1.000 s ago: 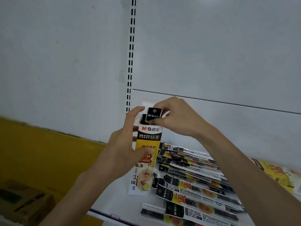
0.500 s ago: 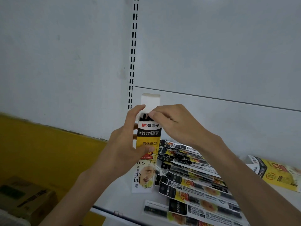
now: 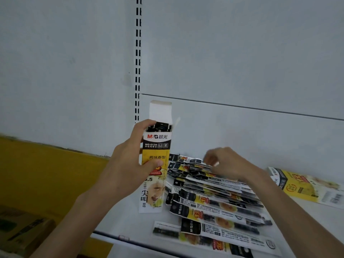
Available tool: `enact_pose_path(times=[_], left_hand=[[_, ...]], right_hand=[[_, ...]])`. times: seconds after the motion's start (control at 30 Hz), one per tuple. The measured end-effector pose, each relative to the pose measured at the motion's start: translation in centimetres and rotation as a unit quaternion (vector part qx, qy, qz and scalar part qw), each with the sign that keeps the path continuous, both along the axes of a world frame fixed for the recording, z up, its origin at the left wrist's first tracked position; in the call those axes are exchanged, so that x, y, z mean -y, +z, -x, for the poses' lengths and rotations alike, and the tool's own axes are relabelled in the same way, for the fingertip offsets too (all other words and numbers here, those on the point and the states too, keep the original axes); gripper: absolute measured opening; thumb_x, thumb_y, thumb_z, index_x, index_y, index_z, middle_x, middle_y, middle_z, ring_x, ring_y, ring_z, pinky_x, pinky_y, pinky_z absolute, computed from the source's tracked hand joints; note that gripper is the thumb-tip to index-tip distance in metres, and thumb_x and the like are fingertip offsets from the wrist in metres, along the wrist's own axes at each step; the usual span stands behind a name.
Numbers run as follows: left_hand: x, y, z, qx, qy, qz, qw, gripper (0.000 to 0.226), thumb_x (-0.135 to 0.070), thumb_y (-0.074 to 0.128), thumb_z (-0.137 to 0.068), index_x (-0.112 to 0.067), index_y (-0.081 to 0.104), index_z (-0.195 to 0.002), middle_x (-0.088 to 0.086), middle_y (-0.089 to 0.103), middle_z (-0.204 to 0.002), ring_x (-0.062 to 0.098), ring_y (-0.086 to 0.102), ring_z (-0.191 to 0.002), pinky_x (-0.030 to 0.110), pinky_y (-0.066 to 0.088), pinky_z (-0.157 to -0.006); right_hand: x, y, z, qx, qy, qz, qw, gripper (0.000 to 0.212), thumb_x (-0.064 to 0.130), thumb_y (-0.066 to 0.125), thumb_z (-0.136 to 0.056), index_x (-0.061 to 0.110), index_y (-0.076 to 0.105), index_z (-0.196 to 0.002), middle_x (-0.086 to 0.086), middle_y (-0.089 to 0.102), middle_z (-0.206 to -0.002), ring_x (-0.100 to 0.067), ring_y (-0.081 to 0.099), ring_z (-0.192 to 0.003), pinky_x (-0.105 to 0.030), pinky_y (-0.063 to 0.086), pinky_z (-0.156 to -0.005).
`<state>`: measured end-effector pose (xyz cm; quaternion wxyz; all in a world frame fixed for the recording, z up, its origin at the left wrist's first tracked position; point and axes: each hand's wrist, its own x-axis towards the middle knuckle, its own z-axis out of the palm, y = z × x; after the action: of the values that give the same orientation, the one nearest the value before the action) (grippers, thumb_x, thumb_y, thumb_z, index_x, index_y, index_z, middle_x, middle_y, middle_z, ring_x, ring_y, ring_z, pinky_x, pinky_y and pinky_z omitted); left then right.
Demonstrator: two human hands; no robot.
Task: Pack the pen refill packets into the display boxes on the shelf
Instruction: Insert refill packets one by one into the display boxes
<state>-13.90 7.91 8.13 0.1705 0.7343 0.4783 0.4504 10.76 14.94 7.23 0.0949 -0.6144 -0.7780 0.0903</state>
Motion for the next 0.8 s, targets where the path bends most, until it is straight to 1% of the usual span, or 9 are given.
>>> enact_pose_path(times=[0.07, 0.13, 0.27, 0.33, 0.43, 0.53, 0.6, 0.7, 0.8], left_hand=[[-0.1, 0.0, -0.2, 0.003, 0.002, 0.0, 1.0, 0.067, -0.017, 0.07, -0.076, -0.058, 0.025, -0.102, -0.033, 0.05, -0.087, -0.029, 0.048, -0.074, 0.007, 0.043, -0.054], [-0.1, -0.1, -0.3, 0.007, 0.005, 0.001, 1.0, 0.066, -0.017, 0.071, -0.076, -0.057, 0.025, -0.103, -0.034, 0.048, -0.087, -0.027, 0.049, -0.072, 0.009, 0.042, -0.057], [0.0, 0.0, -0.3, 0.011, 0.005, 0.004, 1.0, 0.065, -0.016, 0.072, -0.074, -0.055, 0.028, -0.101, -0.033, 0.048, -0.088, -0.014, 0.052, -0.076, 0.017, 0.047, -0.07], [0.0, 0.1, -0.3, 0.013, 0.005, 0.005, 1.0, 0.063, -0.016, 0.072, -0.074, -0.054, 0.03, -0.099, -0.031, 0.049, -0.089, -0.011, 0.053, -0.079, 0.023, 0.049, -0.073], [0.0, 0.2, -0.3, 0.017, 0.003, 0.005, 1.0, 0.062, -0.017, 0.072, -0.074, -0.054, 0.03, -0.099, -0.032, 0.049, -0.09, -0.009, 0.053, -0.08, 0.024, 0.049, -0.075], [0.0, 0.3, -0.2, 0.018, 0.004, 0.011, 1.0, 0.064, -0.018, 0.073, -0.073, -0.05, 0.029, -0.106, -0.031, 0.048, -0.091, -0.001, 0.054, -0.085, 0.028, 0.049, -0.078], [-0.1, 0.4, -0.1, 0.02, 0.005, 0.011, 1.0, 0.066, -0.019, 0.074, -0.072, -0.05, 0.028, -0.108, -0.031, 0.049, -0.091, -0.002, 0.054, -0.086, 0.029, 0.048, -0.078], [-0.2, 0.3, 0.0, 0.033, 0.002, 0.01, 0.999, 0.062, -0.023, 0.073, -0.073, -0.055, 0.029, -0.102, -0.031, 0.05, -0.091, -0.006, 0.053, -0.086, 0.029, 0.049, -0.074], [-0.3, 0.3, -0.1, 0.045, 0.001, 0.004, 0.999, 0.053, -0.029, 0.069, -0.075, -0.054, 0.03, -0.102, -0.032, 0.049, -0.092, -0.007, 0.052, -0.086, 0.025, 0.049, -0.069]], right_hand=[[-0.2, -1.5, -1.1, 0.084, -0.031, 0.046, 0.995, 0.04, 0.008, 0.056, -0.083, 0.02, 0.054, -0.121, -0.004, 0.056, -0.124, -0.02, 0.055, -0.109, -0.034, 0.047, -0.095], [0.0, -2.2, -1.5, 0.091, -0.036, 0.039, 0.994, 0.04, 0.011, 0.056, -0.084, 0.02, 0.056, -0.122, -0.002, 0.057, -0.124, -0.019, 0.055, -0.109, -0.031, 0.047, -0.094], [0.4, -2.1, -1.6, 0.049, -0.014, 0.004, 0.999, 0.028, 0.017, 0.059, -0.087, 0.015, 0.064, -0.114, -0.001, 0.063, -0.114, -0.015, 0.058, -0.1, -0.022, 0.046, -0.084], [0.5, -2.0, -1.4, 0.019, -0.004, -0.006, 1.0, 0.021, 0.019, 0.061, -0.086, 0.015, 0.068, -0.106, -0.001, 0.065, -0.107, -0.014, 0.058, -0.096, -0.024, 0.047, -0.083], [0.8, -2.1, -1.2, -0.04, 0.005, -0.015, 0.999, 0.009, 0.021, 0.07, -0.079, 0.022, 0.067, -0.088, 0.004, 0.063, -0.094, -0.013, 0.057, -0.091, -0.025, 0.046, -0.079], [1.1, -2.0, -1.1, -0.085, 0.02, 0.012, 0.996, 0.02, 0.027, 0.079, -0.071, 0.027, 0.059, -0.077, 0.009, 0.063, -0.085, -0.009, 0.058, -0.082, -0.018, 0.044, -0.069], [1.2, -1.6, -1.0, -0.086, 0.026, 0.026, 0.996, 0.028, 0.033, 0.08, -0.068, 0.028, 0.057, -0.082, 0.012, 0.059, -0.083, -0.003, 0.054, -0.077, -0.015, 0.038, -0.062], [1.3, -1.1, -1.0, -0.096, 0.034, 0.055, 0.993, 0.032, 0.039, 0.081, -0.066, 0.024, 0.06, -0.085, 0.009, 0.056, -0.079, -0.005, 0.05, -0.072, -0.02, 0.034, -0.059], [1.4, -0.9, -0.9, -0.109, 0.044, 0.072, 0.991, 0.029, 0.041, 0.079, -0.067, 0.018, 0.062, -0.073, 0.006, 0.052, -0.067, -0.009, 0.047, -0.065, -0.024, 0.03, -0.058]])
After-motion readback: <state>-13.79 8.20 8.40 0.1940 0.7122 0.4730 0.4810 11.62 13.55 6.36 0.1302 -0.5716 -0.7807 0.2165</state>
